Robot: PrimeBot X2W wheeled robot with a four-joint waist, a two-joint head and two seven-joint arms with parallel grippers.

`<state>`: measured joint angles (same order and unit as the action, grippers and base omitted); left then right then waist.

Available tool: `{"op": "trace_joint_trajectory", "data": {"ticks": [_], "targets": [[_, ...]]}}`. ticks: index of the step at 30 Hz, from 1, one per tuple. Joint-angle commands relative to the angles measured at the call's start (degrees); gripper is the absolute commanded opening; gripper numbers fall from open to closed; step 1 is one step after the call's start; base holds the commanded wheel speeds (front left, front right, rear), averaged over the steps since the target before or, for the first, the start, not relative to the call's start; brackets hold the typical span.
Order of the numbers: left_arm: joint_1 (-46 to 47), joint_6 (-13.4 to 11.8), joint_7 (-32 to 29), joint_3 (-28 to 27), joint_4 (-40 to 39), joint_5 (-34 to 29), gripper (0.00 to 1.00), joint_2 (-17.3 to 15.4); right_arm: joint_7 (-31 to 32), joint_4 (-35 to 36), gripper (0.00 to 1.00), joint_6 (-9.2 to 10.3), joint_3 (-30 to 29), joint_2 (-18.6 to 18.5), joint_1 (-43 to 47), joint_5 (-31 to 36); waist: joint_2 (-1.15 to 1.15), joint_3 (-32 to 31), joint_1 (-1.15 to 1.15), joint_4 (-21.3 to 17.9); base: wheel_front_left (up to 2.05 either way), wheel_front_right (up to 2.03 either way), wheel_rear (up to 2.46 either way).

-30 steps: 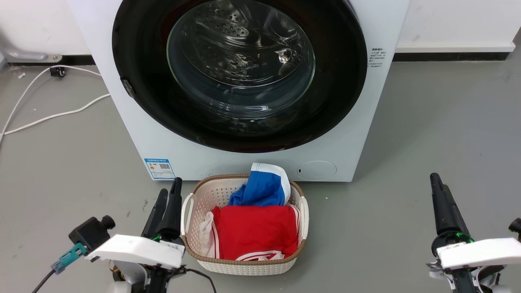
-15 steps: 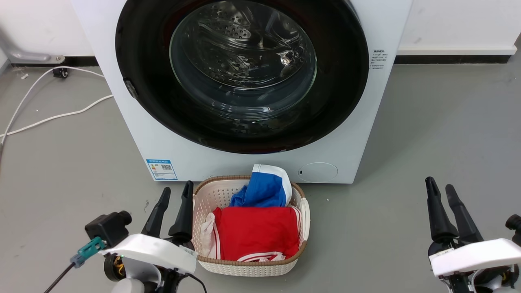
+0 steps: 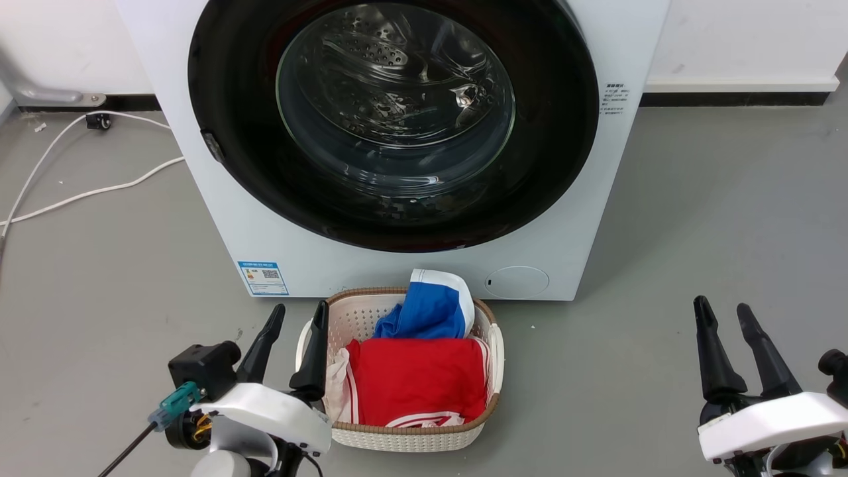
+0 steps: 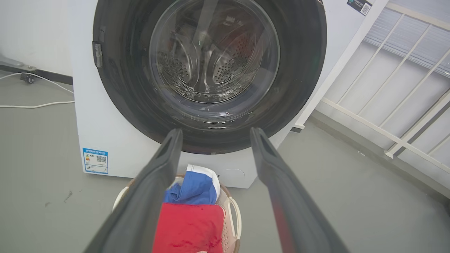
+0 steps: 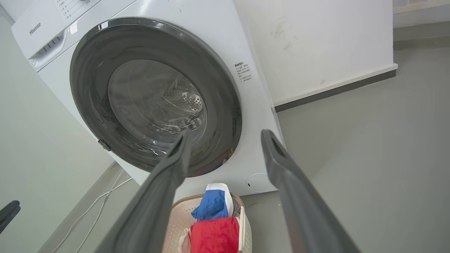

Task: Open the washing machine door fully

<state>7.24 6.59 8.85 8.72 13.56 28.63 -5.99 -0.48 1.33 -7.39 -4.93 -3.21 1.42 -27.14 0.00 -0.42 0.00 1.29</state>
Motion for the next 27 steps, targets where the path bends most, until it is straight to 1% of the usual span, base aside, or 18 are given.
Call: {"op": "trace_joint_trajectory", "data": {"ticks": [1, 14, 27], "targets": [[1.3, -0.2, 0.7, 0.3, -0.1, -1.9, 1.00, -0.5, 0.1, 1.0, 1.00, -0.11, -0.2, 0.1, 0.2, 1.6, 0.00, -0.1, 0.00, 0.0, 0.00, 0.00, 0.00], [1.8, -2.2, 2.4, 1.1, 0.8, -9.8, 1.00, -1.0, 1.0, 2.7, 1.00, -0.12, -0.5, 0.2, 1.4, 9.4, 0.00, 0.0, 0.00, -0.2, 0.00, 0.00, 0.00], [2.1, -3.2, 4.0, 1.9, 1.4, -16.0, 1.00, -1.3, 1.7, 4.6, 1.00, -0.13, -0.9, 0.3, 2.3, 16.3, 0.00, 0.0, 0.00, -0.1, 0.00, 0.00, 0.00]]}}
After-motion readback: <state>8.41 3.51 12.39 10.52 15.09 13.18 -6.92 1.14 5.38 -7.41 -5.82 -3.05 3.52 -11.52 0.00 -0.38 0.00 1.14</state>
